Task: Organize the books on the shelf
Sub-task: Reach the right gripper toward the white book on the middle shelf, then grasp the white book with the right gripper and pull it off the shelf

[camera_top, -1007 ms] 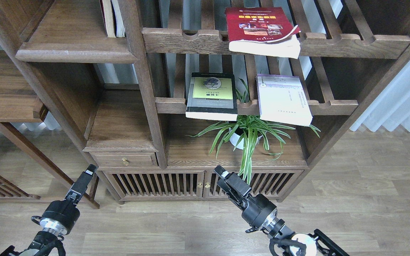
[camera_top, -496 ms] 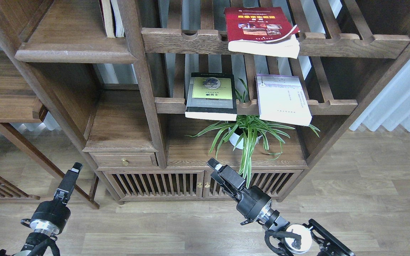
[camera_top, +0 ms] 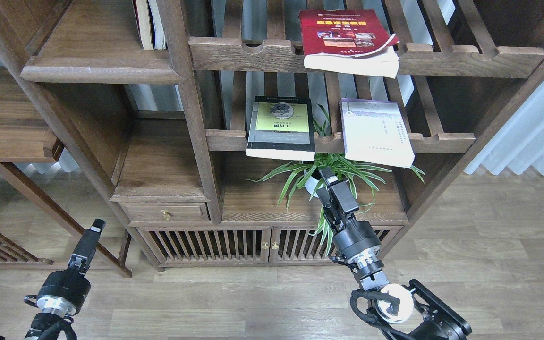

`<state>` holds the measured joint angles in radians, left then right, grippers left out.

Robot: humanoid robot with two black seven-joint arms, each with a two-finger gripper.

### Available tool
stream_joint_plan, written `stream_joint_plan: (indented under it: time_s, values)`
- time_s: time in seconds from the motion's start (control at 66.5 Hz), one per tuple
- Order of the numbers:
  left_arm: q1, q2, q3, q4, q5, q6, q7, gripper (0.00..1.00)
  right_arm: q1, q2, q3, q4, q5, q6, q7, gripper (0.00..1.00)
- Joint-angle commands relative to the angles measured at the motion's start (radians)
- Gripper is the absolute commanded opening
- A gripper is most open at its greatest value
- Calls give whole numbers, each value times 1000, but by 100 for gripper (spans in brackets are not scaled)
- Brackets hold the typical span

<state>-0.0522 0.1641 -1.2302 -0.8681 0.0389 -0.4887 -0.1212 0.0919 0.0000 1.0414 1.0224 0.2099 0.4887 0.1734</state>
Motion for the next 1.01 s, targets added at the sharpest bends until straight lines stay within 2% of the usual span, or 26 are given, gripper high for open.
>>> stream_joint_plan:
  time_s: [0.0, 0.075, 0.301, 0.586, 0.797, 0.812, 0.842, 0.992]
  values:
    - [2, 0, -2, 1, -1, 0, 0, 100, 23, 0, 17, -1, 62, -35, 4, 99]
    - [2, 0, -2, 8, -1, 0, 0, 100, 43, 0, 42, -2, 83, -71, 14, 99]
    - [2, 0, -2, 14, -19, 0, 0, 100, 95, 0, 98, -39, 94, -223, 90, 99]
    - [3, 0, -11, 20, -19, 0, 0, 100, 118, 0, 147, -39, 155, -291, 97, 96]
    - [3, 0, -12, 21, -19, 0, 0, 100, 123, 0, 175, -38, 157, -306, 112, 75]
    - [6, 0, -14, 21, -19, 0, 0, 100, 124, 0, 178, -39, 158, -306, 112, 66]
    - [9, 0, -14, 21, -19, 0, 0, 100, 126, 0, 178, -38, 160, -306, 112, 61]
    - [20, 0, -17, 21, -19, 0, 0, 100, 126, 0, 177, -39, 164, -308, 112, 54]
